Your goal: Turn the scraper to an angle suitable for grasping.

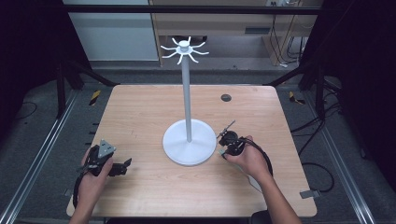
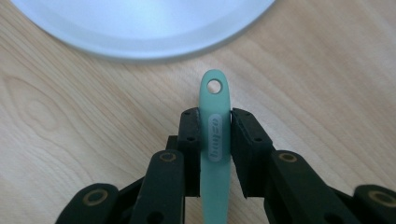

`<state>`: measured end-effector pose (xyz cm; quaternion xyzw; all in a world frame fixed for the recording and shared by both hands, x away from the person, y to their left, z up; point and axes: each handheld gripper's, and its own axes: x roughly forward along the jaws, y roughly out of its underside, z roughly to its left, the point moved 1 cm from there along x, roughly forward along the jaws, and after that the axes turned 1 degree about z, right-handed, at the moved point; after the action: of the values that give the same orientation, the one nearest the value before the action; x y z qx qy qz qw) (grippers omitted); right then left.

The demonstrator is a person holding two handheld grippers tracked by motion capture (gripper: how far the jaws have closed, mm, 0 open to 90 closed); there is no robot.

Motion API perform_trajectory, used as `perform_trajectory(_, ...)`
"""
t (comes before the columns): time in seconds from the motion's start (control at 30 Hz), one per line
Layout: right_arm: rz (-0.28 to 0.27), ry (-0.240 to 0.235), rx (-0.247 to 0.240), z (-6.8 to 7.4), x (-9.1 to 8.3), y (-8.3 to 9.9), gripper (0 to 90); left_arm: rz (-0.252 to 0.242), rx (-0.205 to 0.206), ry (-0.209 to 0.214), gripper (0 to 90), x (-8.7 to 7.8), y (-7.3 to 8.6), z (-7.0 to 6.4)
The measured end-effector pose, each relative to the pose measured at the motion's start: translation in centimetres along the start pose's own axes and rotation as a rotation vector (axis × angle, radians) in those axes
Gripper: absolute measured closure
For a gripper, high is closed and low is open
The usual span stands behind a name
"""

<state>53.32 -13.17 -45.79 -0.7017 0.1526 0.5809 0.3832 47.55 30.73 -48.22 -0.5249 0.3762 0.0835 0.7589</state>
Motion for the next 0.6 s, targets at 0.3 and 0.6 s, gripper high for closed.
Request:
perform_trajectory(0.3,-0.122,0.009,0.038,-0.8,-3.3,0.8,74.5,0.002,0.001,-0.002,3.2,0.0,0.0,0.0)
perform_trajectory(0.6,-0.218,0.010,0.078,-1.7,-5.7,1.3,74.6,0.001,-0.001,-0.001,3.2,0.0,0.0,0.0)
